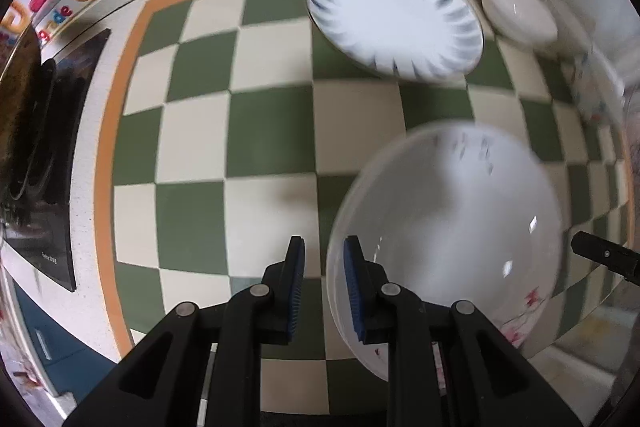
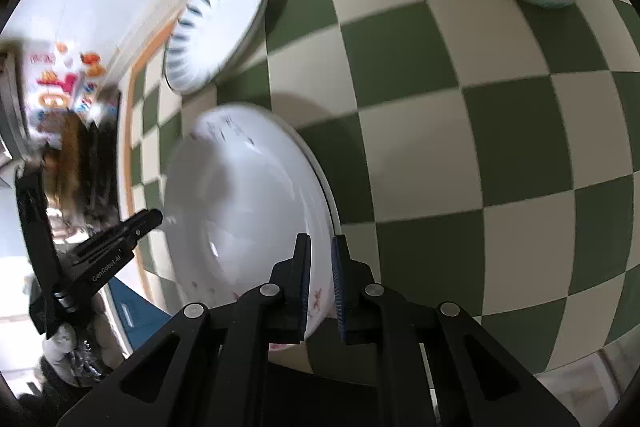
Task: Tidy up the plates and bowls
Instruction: 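Grip the blue-striped plate rim with both tools and lift it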
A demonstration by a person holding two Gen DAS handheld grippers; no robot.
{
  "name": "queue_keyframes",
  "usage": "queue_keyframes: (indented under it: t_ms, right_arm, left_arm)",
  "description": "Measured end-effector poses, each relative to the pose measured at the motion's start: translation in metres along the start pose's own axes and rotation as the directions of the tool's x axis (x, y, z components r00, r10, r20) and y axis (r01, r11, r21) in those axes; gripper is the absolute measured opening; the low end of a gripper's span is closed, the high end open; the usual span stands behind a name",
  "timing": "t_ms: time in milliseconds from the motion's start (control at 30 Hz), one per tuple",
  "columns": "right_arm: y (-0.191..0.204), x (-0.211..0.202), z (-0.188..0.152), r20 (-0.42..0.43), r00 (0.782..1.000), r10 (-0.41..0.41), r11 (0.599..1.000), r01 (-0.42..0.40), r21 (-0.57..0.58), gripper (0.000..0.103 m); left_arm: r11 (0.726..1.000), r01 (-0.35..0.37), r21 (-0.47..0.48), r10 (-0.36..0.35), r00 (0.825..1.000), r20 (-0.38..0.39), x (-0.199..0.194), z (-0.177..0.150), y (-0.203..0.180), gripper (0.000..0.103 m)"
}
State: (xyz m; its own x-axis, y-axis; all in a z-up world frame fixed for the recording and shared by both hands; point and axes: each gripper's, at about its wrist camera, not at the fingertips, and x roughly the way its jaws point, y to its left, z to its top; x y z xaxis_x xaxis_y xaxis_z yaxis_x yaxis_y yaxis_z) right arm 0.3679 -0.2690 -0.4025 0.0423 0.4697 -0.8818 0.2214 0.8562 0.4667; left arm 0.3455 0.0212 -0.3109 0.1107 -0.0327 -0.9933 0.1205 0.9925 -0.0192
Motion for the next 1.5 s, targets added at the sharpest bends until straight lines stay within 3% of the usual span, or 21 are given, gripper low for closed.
queue_keyframes:
  t_ms: [133, 200, 267, 433, 633, 967, 1033, 1100, 1133, 1200, 1500]
  right_arm:
    - [0.005, -0.025, 0.024, 0.080, 0.996, 0.051, 0.998, -0.053, 0.029, 0.017]
    - [0.013, -0.030, 0.046, 0.113, 0.991, 0.071, 0.996, -0.075, 0.039, 0.033]
    - [0.022, -0.029, 0.067, 0.144, 0.986, 0.082, 0.996, -0.088, 0.035, 0.038]
    - [0.045, -0.005, 0.127, 0.174, 0.983, 0.064, 0.997, -0.072, 0.041, 0.038]
    - [0.058, 0.034, 0.174, 0.154, 0.988, 0.005, 0.999, -0.011, 0.034, 0.038]
    - [0.055, 0.063, 0.212, 0.144, 0.989, -0.016, 0.999, 0.010, 0.039, 0.037]
    - [0.056, 0.066, 0.214, 0.141, 0.990, -0.009, 0.999, 0.004, 0.037, 0.032]
    - [0.058, 0.068, 0.216, 0.140, 0.990, -0.004, 1.000, 0.000, 0.026, 0.018]
    - [0.059, 0.069, 0.217, 0.143, 0.989, -0.024, 1.000, 0.022, 0.015, 0.016]
    - [0.063, 0.067, 0.213, 0.182, 0.982, -0.044, 0.999, 0.049, -0.018, 0.009]
    - [0.074, 0.068, 0.201, 0.200, 0.978, -0.060, 0.993, 0.079, -0.085, 0.007]
  left_arm:
    - [0.998, 0.037, -0.047, -0.034, 0.998, 0.057, -0.023, 0.037, 0.014, 0.022]
    - [0.997, 0.041, -0.071, -0.036, 0.997, 0.072, -0.025, 0.063, 0.020, 0.026]
    - [0.993, 0.055, -0.103, -0.047, 0.996, 0.077, -0.019, 0.092, 0.028, 0.027]
    - [0.983, 0.094, -0.156, -0.092, 0.996, 0.020, 0.019, 0.150, 0.043, 0.027]
    - [0.983, 0.110, -0.150, -0.121, 0.990, -0.072, 0.070, 0.186, 0.045, 0.028]
    - [0.980, 0.155, -0.127, -0.166, 0.982, -0.085, 0.090, 0.203, 0.041, 0.027]
    - [0.980, 0.163, -0.118, -0.172, 0.982, -0.076, 0.091, 0.203, 0.039, 0.025]
    - [0.976, 0.189, -0.108, -0.197, 0.978, -0.062, 0.090, 0.202, 0.035, 0.015]
    - [0.976, 0.190, -0.102, -0.197, 0.979, -0.058, 0.089, 0.201, 0.033, 0.011]
    - [0.984, 0.161, -0.080, -0.165, 0.985, -0.048, 0.088, 0.200, 0.027, 0.011]
    - [0.989, 0.127, -0.070, -0.129, 0.992, -0.016, 0.075, 0.187, 0.018, 0.011]
